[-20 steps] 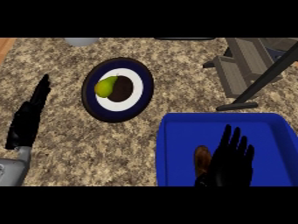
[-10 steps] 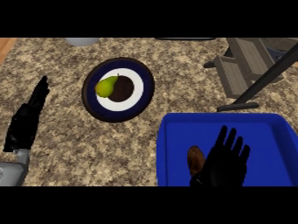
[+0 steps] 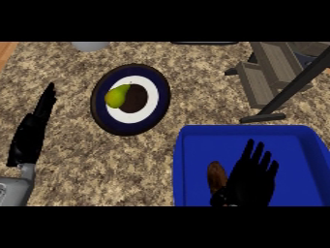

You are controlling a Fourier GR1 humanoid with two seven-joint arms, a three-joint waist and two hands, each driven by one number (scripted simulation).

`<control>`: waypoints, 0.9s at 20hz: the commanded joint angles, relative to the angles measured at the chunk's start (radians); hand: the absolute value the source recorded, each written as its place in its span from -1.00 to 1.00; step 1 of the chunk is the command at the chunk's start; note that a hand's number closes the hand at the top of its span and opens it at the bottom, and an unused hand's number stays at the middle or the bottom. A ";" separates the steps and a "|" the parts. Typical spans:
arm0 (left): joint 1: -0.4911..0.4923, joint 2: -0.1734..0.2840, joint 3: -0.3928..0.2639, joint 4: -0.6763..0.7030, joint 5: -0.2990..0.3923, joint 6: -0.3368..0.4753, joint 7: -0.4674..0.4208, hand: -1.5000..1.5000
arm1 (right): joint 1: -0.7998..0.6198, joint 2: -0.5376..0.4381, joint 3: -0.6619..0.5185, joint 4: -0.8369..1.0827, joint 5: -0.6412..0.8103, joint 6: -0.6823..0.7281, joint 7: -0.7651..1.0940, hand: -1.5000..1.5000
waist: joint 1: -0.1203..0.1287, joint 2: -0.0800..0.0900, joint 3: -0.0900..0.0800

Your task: Pick the sweet potato from the tray and place it in the tiered basket

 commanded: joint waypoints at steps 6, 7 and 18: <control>0.003 0.003 0.028 0.004 -0.002 -0.021 0.000 0.00 | -0.045 0.005 -0.049 0.141 -0.037 -0.056 0.174 -1.00 | 0.003 0.004 0.002; 0.033 -0.006 0.025 0.009 0.012 -0.038 -0.042 0.00 | -0.058 0.005 -0.024 0.140 -0.068 -0.035 0.212 -1.00 | 0.007 0.004 0.001; -0.008 -0.037 0.023 0.021 -0.042 -0.012 -0.016 0.00 | -0.079 0.005 -0.086 0.267 -0.224 -0.042 0.073 1.00 | 0.002 0.005 0.002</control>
